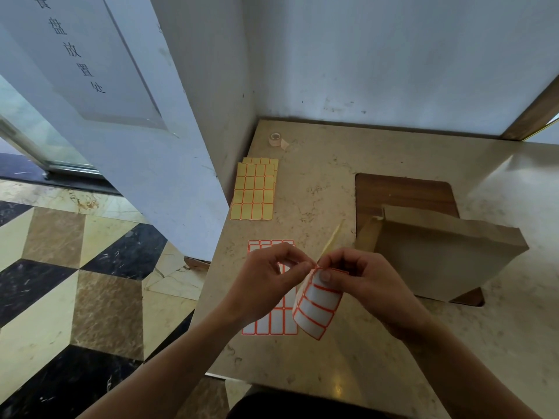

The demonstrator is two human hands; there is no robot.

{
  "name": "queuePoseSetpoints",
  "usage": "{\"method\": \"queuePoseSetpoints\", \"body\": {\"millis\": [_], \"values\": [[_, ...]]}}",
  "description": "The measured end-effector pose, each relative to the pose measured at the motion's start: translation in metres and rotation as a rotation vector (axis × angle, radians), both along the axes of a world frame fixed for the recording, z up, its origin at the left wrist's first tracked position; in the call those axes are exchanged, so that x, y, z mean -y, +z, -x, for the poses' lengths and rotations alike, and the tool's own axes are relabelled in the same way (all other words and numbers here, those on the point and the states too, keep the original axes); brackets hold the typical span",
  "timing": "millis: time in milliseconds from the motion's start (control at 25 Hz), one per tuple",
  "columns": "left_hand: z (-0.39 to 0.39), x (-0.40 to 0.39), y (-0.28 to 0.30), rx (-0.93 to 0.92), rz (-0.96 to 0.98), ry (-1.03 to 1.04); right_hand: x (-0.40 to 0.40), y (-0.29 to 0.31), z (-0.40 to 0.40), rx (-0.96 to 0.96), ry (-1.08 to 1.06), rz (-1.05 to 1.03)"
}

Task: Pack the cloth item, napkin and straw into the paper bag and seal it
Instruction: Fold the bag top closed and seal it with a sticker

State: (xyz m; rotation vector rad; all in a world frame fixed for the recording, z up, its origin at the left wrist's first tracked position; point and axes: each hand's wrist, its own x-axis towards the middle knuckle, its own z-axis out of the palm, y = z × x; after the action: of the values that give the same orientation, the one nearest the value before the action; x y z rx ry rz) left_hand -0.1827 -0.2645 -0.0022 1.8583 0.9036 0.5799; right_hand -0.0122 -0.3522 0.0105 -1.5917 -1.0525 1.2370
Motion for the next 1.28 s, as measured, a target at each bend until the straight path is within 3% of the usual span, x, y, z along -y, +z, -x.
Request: {"method": "queuePoseSetpoints", "body": {"millis": [160, 360, 800, 1280], "values": [[0.001, 0.000, -0.004, -0.013, -0.091, 0.012, 0.001, -0.003, -0.002, -0.106, -0.074, 0.031], [-0.004, 0.000, -0.007, -0.026, -0.203, -0.003, 0.001, -0.004, 0.001, -0.085, -0.061, 0.041], [-0.007, 0.000, -0.005, 0.066, 0.033, 0.070, -0.004, -0.006, 0.008, 0.065, -0.100, -0.025], [-0.010, -0.007, -0.001, 0.029, 0.204, 0.046, -0.008, -0.011, 0.004, 0.159, -0.046, -0.034]]}}
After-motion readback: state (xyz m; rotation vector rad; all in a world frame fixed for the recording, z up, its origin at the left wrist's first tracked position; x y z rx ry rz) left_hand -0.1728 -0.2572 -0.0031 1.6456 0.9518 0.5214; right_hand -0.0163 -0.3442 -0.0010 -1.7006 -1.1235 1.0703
